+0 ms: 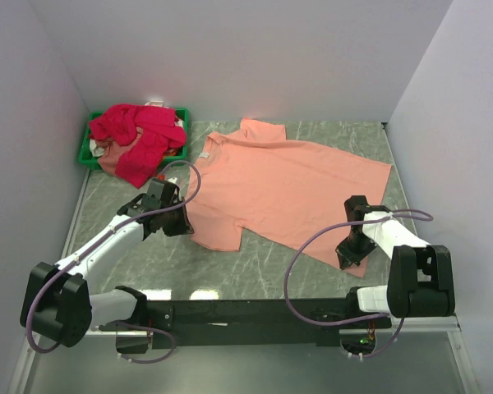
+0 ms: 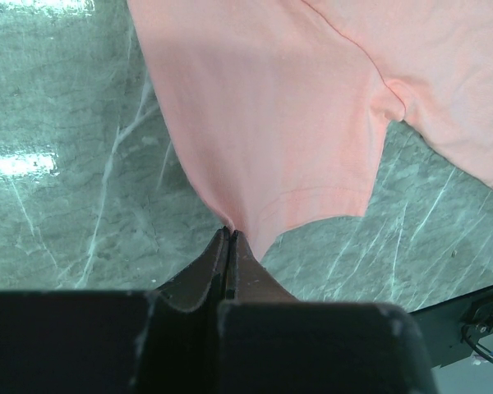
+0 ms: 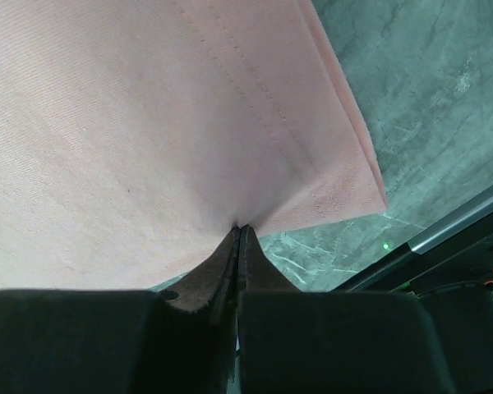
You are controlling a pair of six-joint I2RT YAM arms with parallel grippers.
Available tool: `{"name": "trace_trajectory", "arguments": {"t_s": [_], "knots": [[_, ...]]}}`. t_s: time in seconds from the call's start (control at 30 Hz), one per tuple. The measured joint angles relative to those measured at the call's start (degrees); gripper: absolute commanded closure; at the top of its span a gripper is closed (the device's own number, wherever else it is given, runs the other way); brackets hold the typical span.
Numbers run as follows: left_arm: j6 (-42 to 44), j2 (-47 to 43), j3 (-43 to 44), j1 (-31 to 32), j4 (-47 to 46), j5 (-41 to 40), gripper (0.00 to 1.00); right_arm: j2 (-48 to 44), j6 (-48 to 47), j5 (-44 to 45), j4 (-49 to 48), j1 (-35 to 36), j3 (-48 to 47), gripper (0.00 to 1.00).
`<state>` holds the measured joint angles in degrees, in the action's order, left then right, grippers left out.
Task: Fold and stack the t-shirts
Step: Fold the tshirt
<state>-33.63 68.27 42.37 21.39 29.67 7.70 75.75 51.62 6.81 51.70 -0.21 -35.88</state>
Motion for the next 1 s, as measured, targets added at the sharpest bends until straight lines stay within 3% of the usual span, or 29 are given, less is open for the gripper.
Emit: {"name": "trace_trajectory", "arguments": {"t_s": [0.3, 1.0], "knots": [[0.0, -1.0, 0.0, -0.6, 1.0, 0.5, 1.00, 0.1, 0.0, 2.2, 1.2, 3.8, -0.7, 1.00], [-0.2, -10.5, 2.6, -2.7, 14.3, 0.8, 1.00, -5.1, -0.2, 2.1, 16.2, 14.5, -7.7, 1.00]]}}
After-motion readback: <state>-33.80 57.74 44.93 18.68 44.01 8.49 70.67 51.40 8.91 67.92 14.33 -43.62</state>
